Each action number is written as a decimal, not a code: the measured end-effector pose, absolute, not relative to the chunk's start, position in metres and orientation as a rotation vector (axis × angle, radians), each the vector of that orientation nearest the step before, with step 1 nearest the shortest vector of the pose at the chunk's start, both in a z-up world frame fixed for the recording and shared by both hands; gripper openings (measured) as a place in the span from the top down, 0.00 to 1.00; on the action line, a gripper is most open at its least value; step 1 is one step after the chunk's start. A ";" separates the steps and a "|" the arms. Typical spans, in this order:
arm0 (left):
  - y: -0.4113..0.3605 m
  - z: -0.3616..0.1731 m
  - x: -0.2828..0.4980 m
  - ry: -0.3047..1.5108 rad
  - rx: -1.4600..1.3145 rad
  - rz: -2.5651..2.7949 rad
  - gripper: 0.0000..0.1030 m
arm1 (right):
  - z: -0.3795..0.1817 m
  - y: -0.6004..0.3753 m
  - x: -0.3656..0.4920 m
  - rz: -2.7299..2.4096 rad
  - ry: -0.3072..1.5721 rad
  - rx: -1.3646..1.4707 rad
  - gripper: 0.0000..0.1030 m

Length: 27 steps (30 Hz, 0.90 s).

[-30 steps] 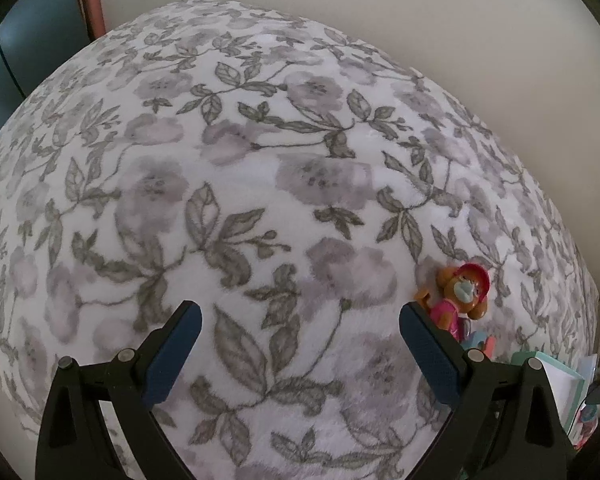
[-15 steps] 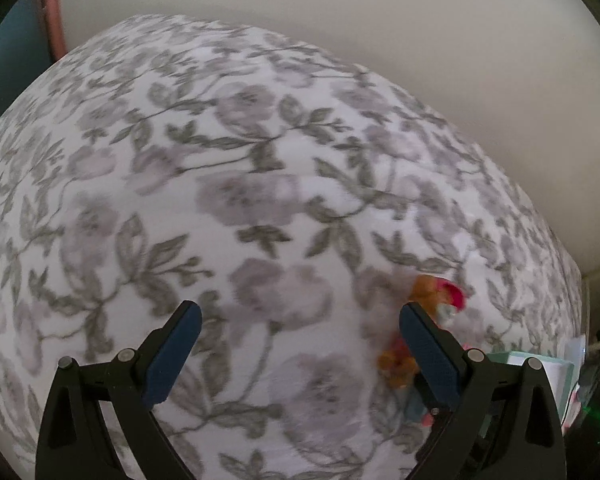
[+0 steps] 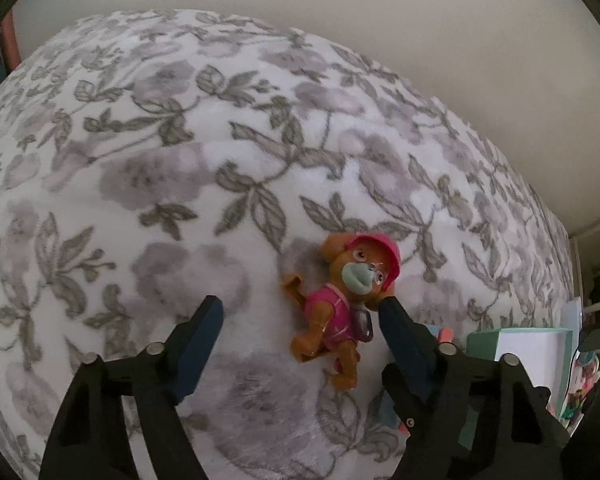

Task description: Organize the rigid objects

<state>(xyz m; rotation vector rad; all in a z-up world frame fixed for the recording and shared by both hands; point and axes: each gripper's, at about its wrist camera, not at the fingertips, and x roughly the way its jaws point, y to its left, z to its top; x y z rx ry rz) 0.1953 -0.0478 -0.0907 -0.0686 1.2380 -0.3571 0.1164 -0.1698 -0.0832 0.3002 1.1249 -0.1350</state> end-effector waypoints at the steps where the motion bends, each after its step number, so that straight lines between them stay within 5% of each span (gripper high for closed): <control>1: -0.049 -0.091 0.195 1.235 -0.057 -0.352 0.26 | -0.083 -0.170 0.116 -0.135 1.124 0.299 0.52; 5: -0.053 -0.092 0.194 1.212 -0.018 -0.342 0.34 | -0.084 -0.170 0.116 -0.135 1.121 0.299 0.52; 9: -0.052 -0.091 0.193 1.202 0.012 -0.346 0.59 | -0.083 -0.169 0.116 -0.137 1.123 0.298 0.52; 27: -0.025 -0.078 0.154 1.249 -0.024 -0.285 0.59 | -0.075 -0.165 0.087 -0.124 1.159 0.351 0.54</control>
